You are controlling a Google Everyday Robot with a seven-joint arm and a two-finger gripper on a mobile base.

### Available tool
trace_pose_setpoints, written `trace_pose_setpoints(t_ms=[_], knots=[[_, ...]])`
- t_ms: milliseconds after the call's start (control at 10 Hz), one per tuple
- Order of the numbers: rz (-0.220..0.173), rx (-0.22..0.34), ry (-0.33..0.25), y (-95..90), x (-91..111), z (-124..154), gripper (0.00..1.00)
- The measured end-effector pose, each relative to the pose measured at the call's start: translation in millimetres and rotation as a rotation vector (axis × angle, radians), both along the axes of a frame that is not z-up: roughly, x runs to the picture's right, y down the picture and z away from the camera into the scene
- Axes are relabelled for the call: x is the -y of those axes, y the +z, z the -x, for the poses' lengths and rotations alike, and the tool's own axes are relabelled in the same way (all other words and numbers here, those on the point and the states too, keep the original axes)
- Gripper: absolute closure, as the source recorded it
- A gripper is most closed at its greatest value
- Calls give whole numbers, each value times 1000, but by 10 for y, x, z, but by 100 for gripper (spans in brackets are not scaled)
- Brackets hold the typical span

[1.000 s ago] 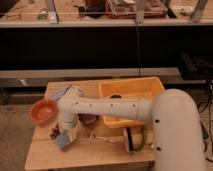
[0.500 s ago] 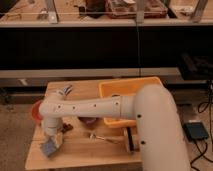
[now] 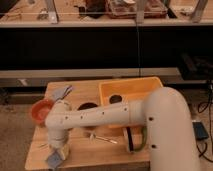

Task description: Wipe table surface with sponge

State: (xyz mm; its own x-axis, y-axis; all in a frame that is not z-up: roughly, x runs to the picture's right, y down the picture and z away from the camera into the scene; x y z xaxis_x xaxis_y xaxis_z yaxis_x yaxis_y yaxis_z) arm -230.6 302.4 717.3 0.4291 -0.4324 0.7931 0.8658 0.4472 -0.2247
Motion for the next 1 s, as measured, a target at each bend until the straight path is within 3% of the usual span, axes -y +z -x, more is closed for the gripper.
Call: trace_pose_setpoints(t_ms=[300, 500, 1000], knots=[[8, -68, 11, 40, -137, -491, 100], [8, -138, 42, 167, -90, -790, 100], [-13, -214, 61, 634, 435, -733, 100]])
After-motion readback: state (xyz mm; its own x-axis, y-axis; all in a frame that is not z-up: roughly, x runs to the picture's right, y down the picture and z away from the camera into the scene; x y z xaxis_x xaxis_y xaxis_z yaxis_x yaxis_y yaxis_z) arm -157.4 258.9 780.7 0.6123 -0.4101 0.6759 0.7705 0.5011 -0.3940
